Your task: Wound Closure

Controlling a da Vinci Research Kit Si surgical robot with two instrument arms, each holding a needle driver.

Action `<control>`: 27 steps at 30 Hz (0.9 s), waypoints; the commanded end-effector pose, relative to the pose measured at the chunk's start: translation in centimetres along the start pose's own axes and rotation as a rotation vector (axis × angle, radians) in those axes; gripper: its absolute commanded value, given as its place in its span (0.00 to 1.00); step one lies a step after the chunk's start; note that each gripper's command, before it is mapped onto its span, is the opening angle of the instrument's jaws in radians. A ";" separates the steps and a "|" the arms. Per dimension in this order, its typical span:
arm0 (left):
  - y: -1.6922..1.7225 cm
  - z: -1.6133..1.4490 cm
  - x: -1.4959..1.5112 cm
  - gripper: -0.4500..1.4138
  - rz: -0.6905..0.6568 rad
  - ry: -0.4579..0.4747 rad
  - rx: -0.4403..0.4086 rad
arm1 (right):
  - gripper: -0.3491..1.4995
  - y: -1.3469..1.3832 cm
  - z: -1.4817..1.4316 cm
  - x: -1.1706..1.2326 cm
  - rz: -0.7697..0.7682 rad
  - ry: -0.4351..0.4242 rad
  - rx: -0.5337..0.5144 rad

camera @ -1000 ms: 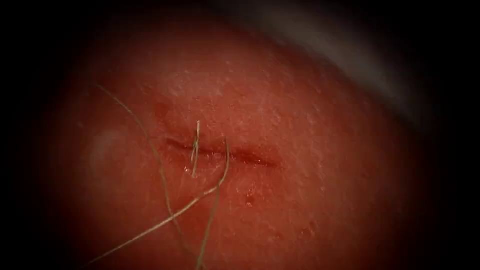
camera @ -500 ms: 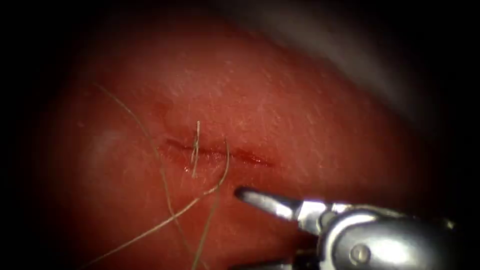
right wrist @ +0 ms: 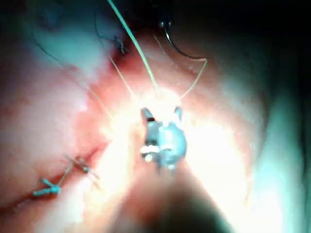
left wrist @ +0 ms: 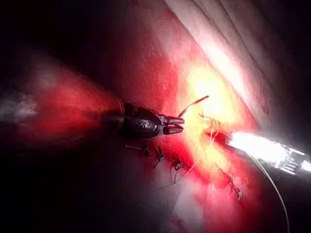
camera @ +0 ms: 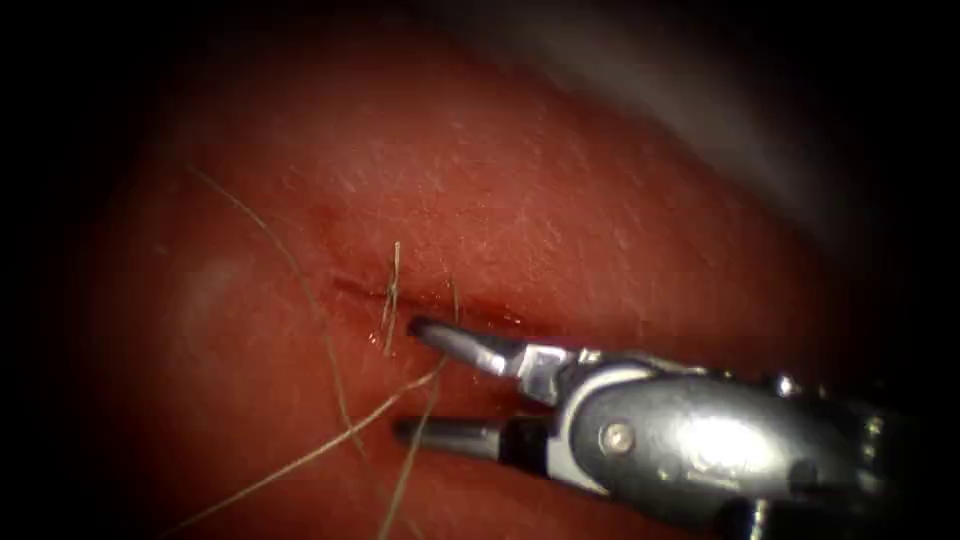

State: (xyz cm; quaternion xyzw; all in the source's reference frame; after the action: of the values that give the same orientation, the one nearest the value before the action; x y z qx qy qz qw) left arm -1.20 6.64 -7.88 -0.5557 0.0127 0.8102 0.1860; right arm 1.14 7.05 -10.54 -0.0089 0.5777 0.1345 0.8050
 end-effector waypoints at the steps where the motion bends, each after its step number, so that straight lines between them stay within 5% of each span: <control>1: 0.06 0.04 -0.06 0.05 -0.002 -0.001 -0.002 | 0.00 0.01 -0.01 -0.04 -0.005 -0.016 0.020; 4: 0.06 0.04 -0.06 0.05 -0.002 -0.001 -0.001 | 0.00 -0.11 -0.10 0.06 -0.005 -0.005 0.046; 7: 0.05 0.03 -0.06 0.05 -0.002 -0.001 -0.001 | 0.00 -0.58 -0.18 0.48 -0.009 0.022 0.104; 14: 0.05 0.03 -0.06 0.05 -0.002 -0.002 0.000 | 0.00 -1.20 -0.23 1.02 -0.016 0.059 0.183; 27: 0.04 0.03 -0.07 0.05 -0.003 -0.002 0.001 | 0.00 -1.64 -0.37 1.54 -0.009 0.113 0.294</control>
State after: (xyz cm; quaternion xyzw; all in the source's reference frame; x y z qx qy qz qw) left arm -1.18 6.65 -7.88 -0.5550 0.0135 0.8104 0.1871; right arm 1.55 5.73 -12.37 0.1005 0.6351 0.0432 0.7646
